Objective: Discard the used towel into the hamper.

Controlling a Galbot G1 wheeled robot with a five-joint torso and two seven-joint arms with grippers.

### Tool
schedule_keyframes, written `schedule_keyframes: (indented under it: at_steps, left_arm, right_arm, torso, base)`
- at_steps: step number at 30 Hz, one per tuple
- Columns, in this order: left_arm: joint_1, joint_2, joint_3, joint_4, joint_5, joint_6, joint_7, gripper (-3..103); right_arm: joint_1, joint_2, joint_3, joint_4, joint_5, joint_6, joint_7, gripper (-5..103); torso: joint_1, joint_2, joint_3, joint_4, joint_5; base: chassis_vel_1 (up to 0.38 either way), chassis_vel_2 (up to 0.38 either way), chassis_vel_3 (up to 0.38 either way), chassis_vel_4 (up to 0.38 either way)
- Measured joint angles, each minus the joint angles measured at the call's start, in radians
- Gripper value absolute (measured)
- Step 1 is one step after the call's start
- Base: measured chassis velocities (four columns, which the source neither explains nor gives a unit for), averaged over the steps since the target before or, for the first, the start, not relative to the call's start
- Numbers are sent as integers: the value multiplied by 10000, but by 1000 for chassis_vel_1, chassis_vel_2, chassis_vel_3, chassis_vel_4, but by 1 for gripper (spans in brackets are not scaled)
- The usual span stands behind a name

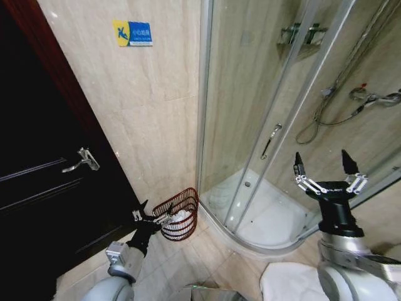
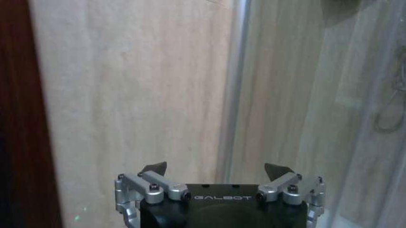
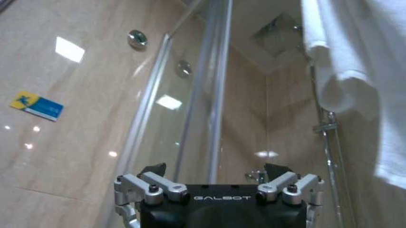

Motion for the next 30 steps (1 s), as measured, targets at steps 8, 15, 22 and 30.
schedule_keyframes:
  at_steps: [8,15,22,30]
  left_arm:
    - [-1,-3,1,1,-1,-1,-1,100]
    - [-1,-4,3,1,-1,-1,1,100]
    - [-1,6,0,1,-1,-1,-3,100]
    - [-1,1,0,1,-1,-1,-4,100]
  right_arm:
    - [-6,0,-57,-6,1,304,-45,100]
    - [-18,79,-238,-10,-94,561,-42,100]
    - [-32,80,-146,-10,-79,646,-30,100]
    - [5,41,-79,-10,-75,631,-20,100]
  torso:
    - [0,0,0,0,-4]
    - [-3,0,-2,1,2]
    - [-2,0,-1,-3,-6]
    - [-1,0,-1,-2,1]
  base:
    - [-235,-236,242,214]
    - [-98,-100,110,102]
    - [44,40,-53,-44]
    - [-29,-17,-16,-18]
